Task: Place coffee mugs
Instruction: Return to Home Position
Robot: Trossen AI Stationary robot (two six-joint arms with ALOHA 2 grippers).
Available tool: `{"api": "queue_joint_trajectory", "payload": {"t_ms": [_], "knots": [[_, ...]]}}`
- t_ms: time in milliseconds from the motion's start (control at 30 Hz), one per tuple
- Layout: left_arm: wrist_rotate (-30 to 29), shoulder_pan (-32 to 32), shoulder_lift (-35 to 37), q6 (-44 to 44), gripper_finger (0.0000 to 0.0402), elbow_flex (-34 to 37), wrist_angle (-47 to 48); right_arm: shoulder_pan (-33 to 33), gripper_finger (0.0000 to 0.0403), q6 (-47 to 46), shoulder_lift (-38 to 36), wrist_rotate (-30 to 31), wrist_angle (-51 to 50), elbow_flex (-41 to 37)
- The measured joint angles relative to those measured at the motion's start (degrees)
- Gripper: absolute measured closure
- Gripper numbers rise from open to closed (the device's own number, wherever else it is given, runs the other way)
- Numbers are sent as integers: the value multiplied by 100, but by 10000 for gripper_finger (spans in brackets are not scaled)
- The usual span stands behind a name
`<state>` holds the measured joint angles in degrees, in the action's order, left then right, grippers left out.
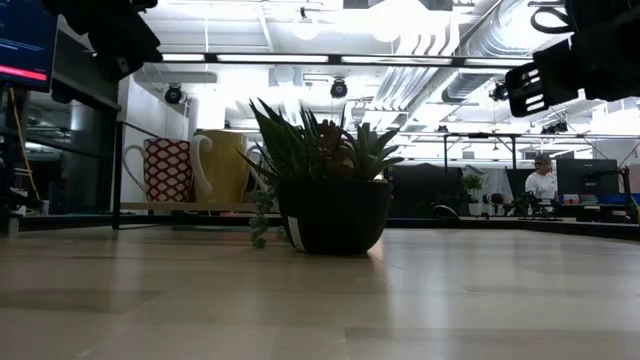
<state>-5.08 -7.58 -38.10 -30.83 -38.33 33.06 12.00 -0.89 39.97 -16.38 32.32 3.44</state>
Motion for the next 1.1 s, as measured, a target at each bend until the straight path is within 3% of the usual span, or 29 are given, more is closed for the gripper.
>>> {"api": "queue_joint_trajectory", "payload": {"t_ms": [300,467,767,1000,1100], "knots": [[-2,-1,2,0,326,0,4,-189,290,-45,8,-44,210,-286],[-2,0,2,-1,326,0,4,-216,290,69,-50,323,116,-289],[-2,0,0,0,326,0,2,-669,290,-12,-2516,-45,-1908,-289],[-4,-1,2,-1,326,0,2,-911,290,-107,-3653,-27,-2911,-291],[-4,0,2,0,326,0,2,-943,290,-143,-3962,-23,-2906,-293]]}}
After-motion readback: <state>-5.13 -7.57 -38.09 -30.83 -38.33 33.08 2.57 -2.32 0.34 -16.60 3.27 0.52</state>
